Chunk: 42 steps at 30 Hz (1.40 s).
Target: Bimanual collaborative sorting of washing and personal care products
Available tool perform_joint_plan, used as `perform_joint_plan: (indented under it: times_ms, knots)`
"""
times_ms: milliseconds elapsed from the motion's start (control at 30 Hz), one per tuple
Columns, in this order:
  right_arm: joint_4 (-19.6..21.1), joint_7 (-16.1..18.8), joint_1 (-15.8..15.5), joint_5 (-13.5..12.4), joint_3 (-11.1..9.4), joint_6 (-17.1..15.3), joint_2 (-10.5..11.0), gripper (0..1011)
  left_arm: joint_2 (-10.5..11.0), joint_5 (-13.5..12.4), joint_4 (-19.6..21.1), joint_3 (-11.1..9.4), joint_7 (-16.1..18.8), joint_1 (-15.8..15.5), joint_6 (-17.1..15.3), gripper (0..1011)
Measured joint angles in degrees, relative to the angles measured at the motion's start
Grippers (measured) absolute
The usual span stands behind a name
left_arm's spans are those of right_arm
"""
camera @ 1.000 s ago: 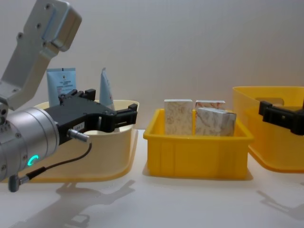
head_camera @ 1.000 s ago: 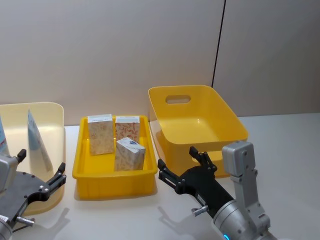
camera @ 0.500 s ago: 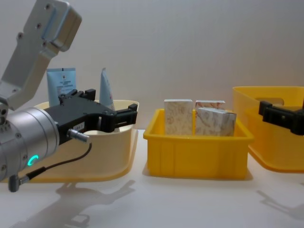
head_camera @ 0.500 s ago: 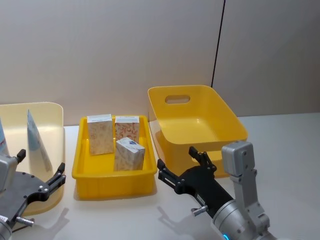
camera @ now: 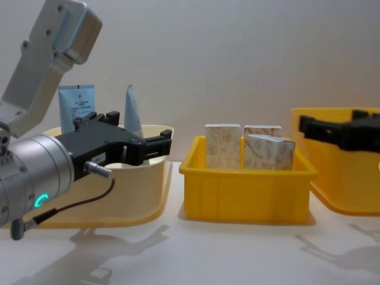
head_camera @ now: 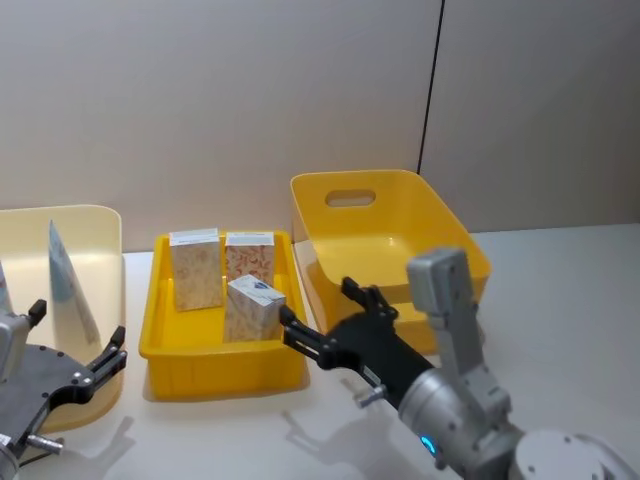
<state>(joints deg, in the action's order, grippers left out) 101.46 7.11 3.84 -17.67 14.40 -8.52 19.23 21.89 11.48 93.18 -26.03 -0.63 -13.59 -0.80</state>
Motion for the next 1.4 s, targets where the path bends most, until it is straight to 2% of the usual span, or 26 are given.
perform_joint_plan:
  times_ms: [200, 267, 333, 500, 533, 767, 1067, 1400]
  knots:
    - [1.10, 2.20, 3.91, -0.95, 1.27, -6.35, 0.21, 1001, 0.00, 0.00, 0.00, 0.00, 0.00, 0.00, 0.00, 1003]
    - [1.20, 2.39, 4.35, -1.00, 1.42, -7.10, 0.24, 1001, 0.00, 0.00, 0.00, 0.00, 0.00, 0.00, 0.00, 1003]
    - [1.49, 2.87, 6.05, -1.08, 2.10, -10.33, 0.26, 1001, 0.00, 0.00, 0.00, 0.00, 0.00, 0.00, 0.00, 1003]
    - [1.36, 2.96, 9.05, -0.96, 3.36, -16.08, -0.17, 1001, 0.00, 0.00, 0.00, 0.00, 0.00, 0.00, 0.00, 1003]
    - [1.36, 2.96, 9.05, -0.96, 3.36, -16.08, -0.17, 1001, 0.00, 0.00, 0.00, 0.00, 0.00, 0.00, 0.00, 1003]
    - [-0.76, 1.87, 12.57, -0.10, 4.33, -21.91, -1.57, 1001, 0.00, 0.00, 0.00, 0.00, 0.00, 0.00, 0.00, 1003]
    - [-4.71, 0.62, 16.28, 0.85, 4.82, -25.73, -3.31, 1001, 0.00, 0.00, 0.00, 0.00, 0.00, 0.00, 0.00, 1003]
    - [-9.16, 1.26, 19.75, 1.02, 5.49, -28.26, -4.82, 1001, 0.00, 0.00, 0.00, 0.00, 0.00, 0.00, 0.00, 1003]
